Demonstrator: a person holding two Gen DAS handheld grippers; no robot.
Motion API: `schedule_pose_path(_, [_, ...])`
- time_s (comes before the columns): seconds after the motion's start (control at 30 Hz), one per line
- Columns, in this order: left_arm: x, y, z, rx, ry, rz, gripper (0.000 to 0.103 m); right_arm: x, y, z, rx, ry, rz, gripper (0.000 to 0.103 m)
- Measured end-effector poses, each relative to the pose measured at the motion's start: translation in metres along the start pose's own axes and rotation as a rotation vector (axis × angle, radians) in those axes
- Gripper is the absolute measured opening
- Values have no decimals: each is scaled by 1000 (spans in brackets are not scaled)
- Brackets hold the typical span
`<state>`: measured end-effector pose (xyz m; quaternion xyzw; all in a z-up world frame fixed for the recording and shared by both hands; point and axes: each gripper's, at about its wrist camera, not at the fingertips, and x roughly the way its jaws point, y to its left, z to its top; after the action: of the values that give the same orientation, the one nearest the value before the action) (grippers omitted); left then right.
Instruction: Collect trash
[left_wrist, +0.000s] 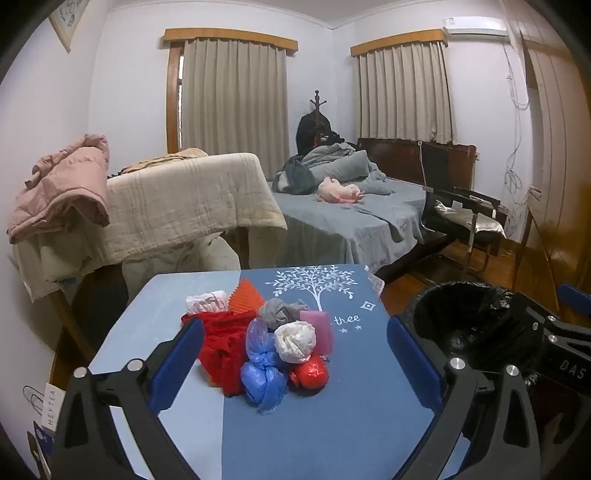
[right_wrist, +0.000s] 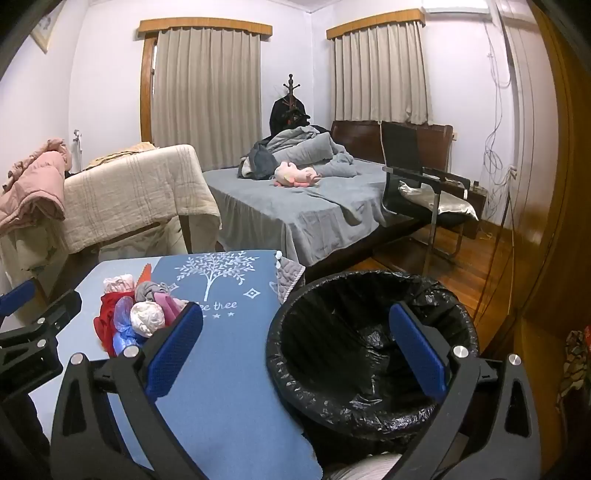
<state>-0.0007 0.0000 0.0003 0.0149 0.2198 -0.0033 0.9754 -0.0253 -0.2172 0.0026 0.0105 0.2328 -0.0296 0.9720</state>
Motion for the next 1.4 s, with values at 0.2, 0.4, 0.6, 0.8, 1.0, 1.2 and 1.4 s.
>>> schedule_pose_path(0.2, [1,1,1,-2,10,-6,97,0,0,0,-1,2,2,98])
schedule_pose_path(0.4, [-1,4,3,0,7,0,97,0,0,0,6,3,2,98])
schedule_pose_path(0.6, [-1,3,2,-1,7,1,97,1,1,0,1,2,1,98])
schedule_pose_path(0.8, [-1,3,2,0,7,1,97,2,0,0,5,6,3,98])
schedule_pose_path(1.0, [-1,3,2,0,6,2,97,1,1,0,5,4,3,98])
schedule_pose_path(1.2, [-1,4,3,-2,6,2,97,1,1,-1,6,5,3,98])
schedule_pose_path(1.4, [-1,3,2,0,6,2,97,2,1,-1,6,4,3,98])
